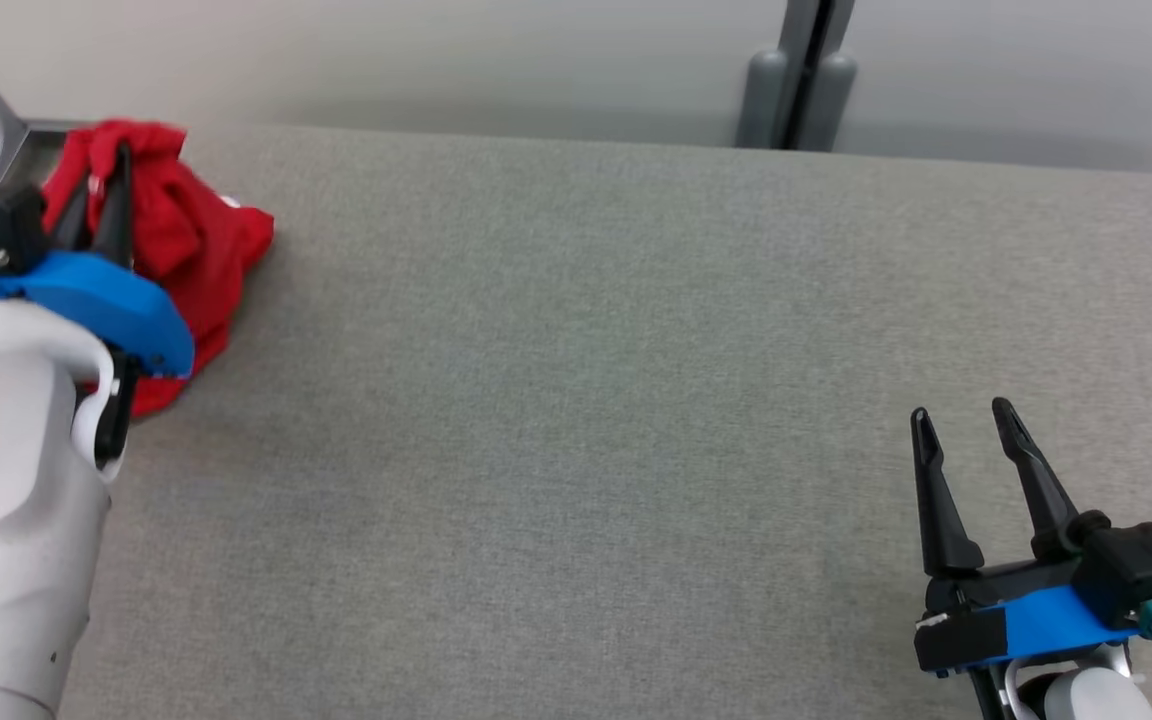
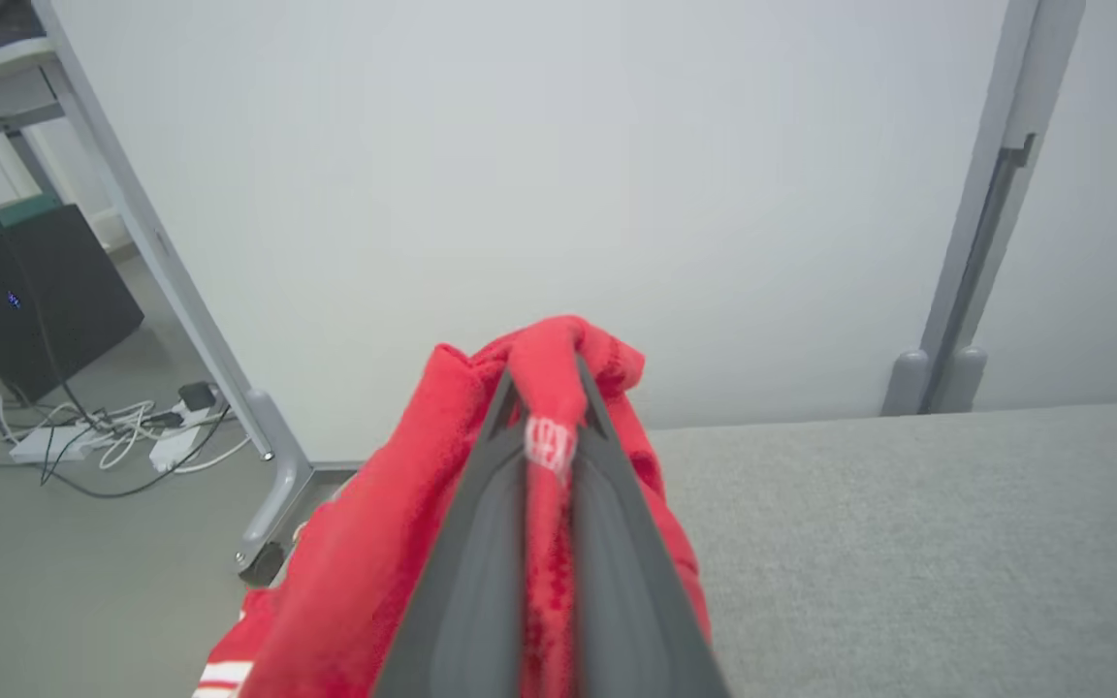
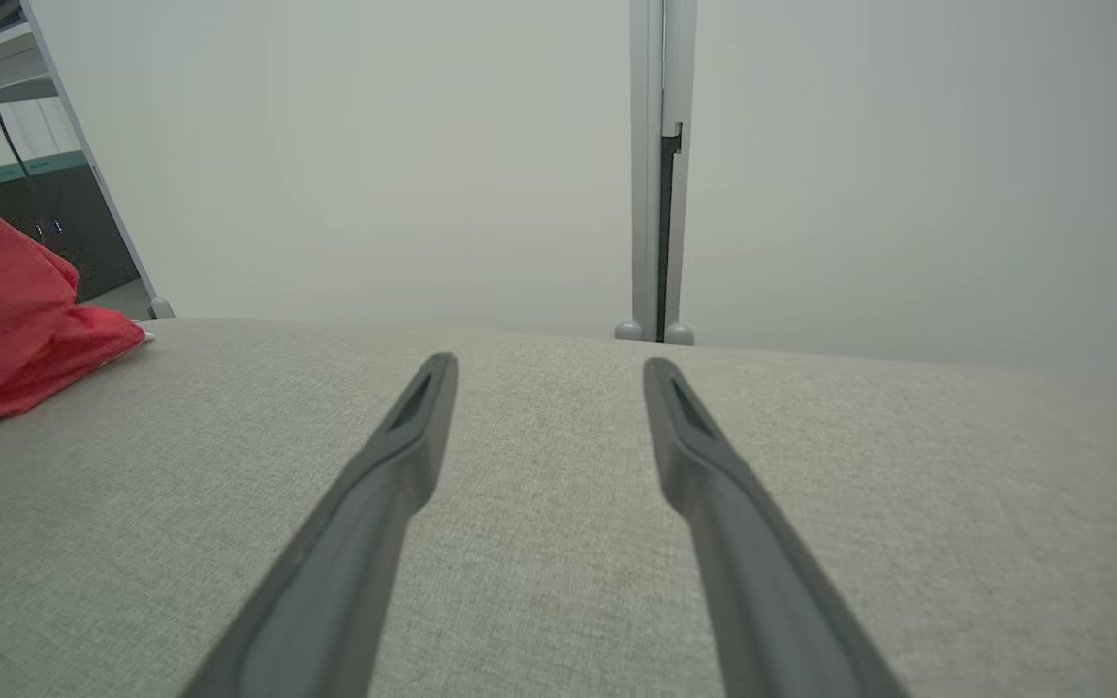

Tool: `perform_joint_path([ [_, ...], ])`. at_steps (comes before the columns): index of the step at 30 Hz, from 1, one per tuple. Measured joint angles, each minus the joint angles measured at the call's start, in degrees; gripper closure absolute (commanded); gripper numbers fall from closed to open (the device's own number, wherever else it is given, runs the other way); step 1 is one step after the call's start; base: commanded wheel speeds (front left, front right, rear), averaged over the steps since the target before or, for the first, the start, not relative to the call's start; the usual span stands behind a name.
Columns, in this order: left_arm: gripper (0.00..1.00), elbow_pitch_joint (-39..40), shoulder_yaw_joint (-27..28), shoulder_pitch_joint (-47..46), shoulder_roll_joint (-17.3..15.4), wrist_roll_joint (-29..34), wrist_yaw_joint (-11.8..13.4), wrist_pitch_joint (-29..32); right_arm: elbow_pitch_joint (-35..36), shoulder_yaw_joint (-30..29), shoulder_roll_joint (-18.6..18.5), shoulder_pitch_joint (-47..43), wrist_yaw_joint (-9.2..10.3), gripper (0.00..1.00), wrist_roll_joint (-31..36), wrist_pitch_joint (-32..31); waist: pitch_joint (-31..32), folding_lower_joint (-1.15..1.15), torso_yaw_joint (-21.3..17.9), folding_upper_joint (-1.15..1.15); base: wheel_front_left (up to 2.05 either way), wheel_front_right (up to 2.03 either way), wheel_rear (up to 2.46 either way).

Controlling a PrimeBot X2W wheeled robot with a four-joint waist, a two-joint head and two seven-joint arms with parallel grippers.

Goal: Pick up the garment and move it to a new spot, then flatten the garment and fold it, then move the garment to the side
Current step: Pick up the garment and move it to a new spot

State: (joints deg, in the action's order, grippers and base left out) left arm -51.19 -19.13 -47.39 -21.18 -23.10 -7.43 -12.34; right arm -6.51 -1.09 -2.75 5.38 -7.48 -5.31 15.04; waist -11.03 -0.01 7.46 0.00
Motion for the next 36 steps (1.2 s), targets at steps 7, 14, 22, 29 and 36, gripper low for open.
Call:
perform_joint_path([
  [7,1.00,12.4,-3.1,-3.2,-0.5,-0.2,0.0,-0.8,-0.1,-0.1,0.0,-1.8,0.00,0.00,-2.0,0.0,2.3,0.00,-4.4,0.00,0.00,0.00,0.00],
  [14,1.00,26.4,-5.0,-6.2,0.2,-0.1,0.4,1.8,0.1,-0.3,0.0,-2.2,0.00,0.00,-3.5,0.0,2.1,0.00,-10.7,0.00,0.00,0.00,0.00],
  [22,1.00,34.7,-7.8,-9.0,4.3,0.1,1.3,5.0,0.3,-1.0,0.0,-2.0,0.00,0.00,-4.4,0.0,1.1,0.00,-17.4,0.00,0.00,0.00,0.00],
  [29,1.00,32.6,-11.3,-3.4,8.4,-1.2,1.7,4.6,0.4,-1.8,0.0,-1.9,0.00,0.00,-4.9,0.0,0.2,0.01,-18.7,0.00,0.00,0.00,0.00],
  [36,1.00,25.4,-16.4,11.0,9.8,-1.7,2.2,2.4,0.3,-2.0,0.0,-1.5,0.00,0.00,-4.9,0.0,-0.5,0.01,-17.6,0.00,0.00,0.00,0.00],
])
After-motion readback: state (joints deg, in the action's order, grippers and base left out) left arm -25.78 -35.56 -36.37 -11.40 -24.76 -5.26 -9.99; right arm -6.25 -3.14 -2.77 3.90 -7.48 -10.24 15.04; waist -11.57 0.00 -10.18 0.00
